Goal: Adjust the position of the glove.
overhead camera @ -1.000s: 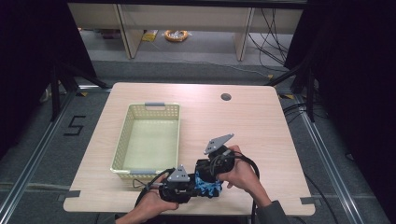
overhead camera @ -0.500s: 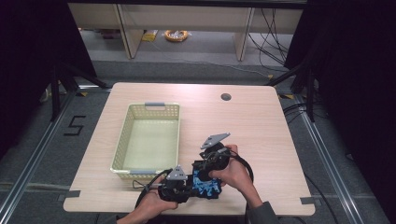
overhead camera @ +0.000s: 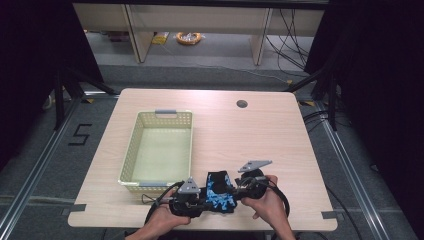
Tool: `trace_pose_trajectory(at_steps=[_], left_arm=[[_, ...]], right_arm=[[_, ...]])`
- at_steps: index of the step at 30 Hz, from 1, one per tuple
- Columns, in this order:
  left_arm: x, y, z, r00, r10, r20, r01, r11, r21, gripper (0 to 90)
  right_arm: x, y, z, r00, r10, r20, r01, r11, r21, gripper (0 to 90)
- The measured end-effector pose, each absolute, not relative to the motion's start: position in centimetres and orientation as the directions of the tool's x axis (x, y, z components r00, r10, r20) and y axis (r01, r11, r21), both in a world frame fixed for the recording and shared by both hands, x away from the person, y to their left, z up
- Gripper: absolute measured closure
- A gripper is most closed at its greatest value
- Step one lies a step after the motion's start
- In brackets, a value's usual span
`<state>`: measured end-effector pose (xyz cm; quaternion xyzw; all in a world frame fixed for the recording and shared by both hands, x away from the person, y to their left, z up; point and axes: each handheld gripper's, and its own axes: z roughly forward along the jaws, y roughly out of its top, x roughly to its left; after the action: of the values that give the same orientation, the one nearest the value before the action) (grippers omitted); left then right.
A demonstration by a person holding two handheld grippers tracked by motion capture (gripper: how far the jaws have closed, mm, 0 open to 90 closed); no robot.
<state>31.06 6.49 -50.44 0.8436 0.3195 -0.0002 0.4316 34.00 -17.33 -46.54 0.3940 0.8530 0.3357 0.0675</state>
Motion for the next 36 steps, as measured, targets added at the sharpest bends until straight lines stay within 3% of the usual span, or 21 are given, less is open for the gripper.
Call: trace_pose_trajectory(at_steps=[6,11,13,14,15,18,29,34,36], left_arm=[[31.0,6.4,-50.4,0.798,0.537,-0.275,0.535,-0.418,0.734,79.5],[30.9,6.4,-50.4,0.805,0.533,-0.262,0.526,-0.436,0.730,79.6],[30.8,6.2,-50.5,0.808,0.529,-0.261,0.523,-0.437,0.732,79.7],[30.8,6.2,-50.5,0.808,0.529,-0.261,0.523,-0.437,0.732,79.7],[30.7,6.1,-50.5,0.798,0.535,-0.277,0.536,-0.422,0.731,79.7],[30.7,6.1,-50.5,0.814,0.522,-0.257,0.514,-0.439,0.737,79.7],[28.9,5.1,-48.6,0.830,0.491,-0.264,0.484,-0.401,0.778,81.7],[28.0,4.0,-48.5,0.841,0.476,-0.259,0.471,-0.406,0.783,82.0],[28.0,3.3,-48.7,0.841,0.473,-0.262,0.471,-0.402,0.785,82.0]], right_arm=[[33.3,-16.9,-48.1,-0.643,0.737,0.209,0.697,0.450,0.557,56.7],[33.6,-16.5,-48.9,-0.671,0.722,0.169,0.660,0.478,0.580,59.9],[33.4,-16.0,-49.3,-0.686,0.711,0.155,0.649,0.502,0.571,73.2],[33.4,-16.0,-49.3,-0.686,0.711,0.155,0.649,0.502,0.571,73.2],[33.4,-16.2,-49.7,-0.703,0.700,0.130,0.622,0.514,0.591,83.8],[33.4,-16.4,-49.3,-0.717,0.690,0.105,0.599,0.531,0.599,88.7],[32.9,-16.1,-45.7,-0.771,0.636,0.012,0.482,0.572,0.663,90.0],[33.3,-15.1,-45.2,-0.819,0.573,0.013,0.447,0.624,0.641,90.0],[33.8,-14.2,-45.2,-0.860,0.510,-0.020,0.378,0.663,0.647,90.0]])
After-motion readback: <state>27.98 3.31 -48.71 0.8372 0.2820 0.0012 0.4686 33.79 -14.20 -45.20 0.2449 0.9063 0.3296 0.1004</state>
